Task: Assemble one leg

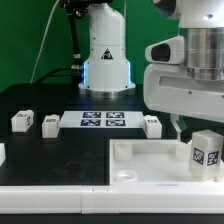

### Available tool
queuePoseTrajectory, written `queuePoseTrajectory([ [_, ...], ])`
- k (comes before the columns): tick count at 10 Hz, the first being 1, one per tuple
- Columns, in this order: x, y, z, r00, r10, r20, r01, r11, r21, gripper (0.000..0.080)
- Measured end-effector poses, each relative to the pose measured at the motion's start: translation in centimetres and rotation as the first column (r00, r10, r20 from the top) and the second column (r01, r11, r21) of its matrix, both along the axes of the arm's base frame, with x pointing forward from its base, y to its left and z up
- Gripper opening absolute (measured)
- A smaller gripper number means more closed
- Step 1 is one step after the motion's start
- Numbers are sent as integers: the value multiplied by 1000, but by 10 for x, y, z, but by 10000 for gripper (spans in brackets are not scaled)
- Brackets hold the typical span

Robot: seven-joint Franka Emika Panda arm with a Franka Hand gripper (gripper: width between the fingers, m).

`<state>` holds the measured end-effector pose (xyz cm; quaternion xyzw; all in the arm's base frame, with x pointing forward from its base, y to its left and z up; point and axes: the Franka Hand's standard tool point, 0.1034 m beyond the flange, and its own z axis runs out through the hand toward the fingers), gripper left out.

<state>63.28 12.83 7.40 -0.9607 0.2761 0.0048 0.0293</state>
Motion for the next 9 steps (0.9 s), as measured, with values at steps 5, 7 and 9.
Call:
queuePoseTrajectory([
  [5,1,-10,-1,857,515,19,-515,857,-19,649],
  [7,1,-11,-1,765,644,24,-643,765,-23,649],
  [9,1,-11,-2,713,701,32,-700,714,-29,521],
])
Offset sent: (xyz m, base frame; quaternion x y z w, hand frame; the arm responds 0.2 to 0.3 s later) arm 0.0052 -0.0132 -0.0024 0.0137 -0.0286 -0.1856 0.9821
